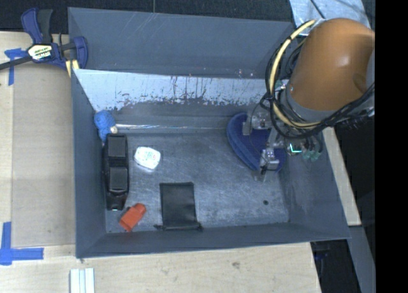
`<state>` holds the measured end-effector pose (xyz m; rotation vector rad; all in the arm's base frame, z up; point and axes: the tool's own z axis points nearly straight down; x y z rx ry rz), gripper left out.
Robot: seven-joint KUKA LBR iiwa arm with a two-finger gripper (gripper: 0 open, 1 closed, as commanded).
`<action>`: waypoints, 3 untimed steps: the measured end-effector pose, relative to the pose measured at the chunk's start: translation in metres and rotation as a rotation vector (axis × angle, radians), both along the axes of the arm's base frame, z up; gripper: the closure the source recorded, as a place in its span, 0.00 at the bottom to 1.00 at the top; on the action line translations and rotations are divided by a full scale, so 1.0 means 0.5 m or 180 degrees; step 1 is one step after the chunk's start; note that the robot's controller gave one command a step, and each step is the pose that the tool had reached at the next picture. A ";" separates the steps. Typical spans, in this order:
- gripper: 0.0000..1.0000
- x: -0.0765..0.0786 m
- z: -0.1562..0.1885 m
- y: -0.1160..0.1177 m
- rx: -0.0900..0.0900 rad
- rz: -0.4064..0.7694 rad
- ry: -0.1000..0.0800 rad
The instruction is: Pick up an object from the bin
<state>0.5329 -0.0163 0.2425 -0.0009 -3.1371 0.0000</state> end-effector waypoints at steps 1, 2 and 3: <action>0.00 0.120 -0.253 -0.054 -0.0002 -0.0487 -0.0007; 0.00 0.089 -0.345 -0.182 0.0008 -0.0272 -0.0040; 1.00 0.095 -0.334 -0.176 0.0009 -0.0258 -0.0056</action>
Offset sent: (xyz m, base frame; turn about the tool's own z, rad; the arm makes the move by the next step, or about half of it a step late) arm 0.0596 -0.0266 -0.1226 0.1537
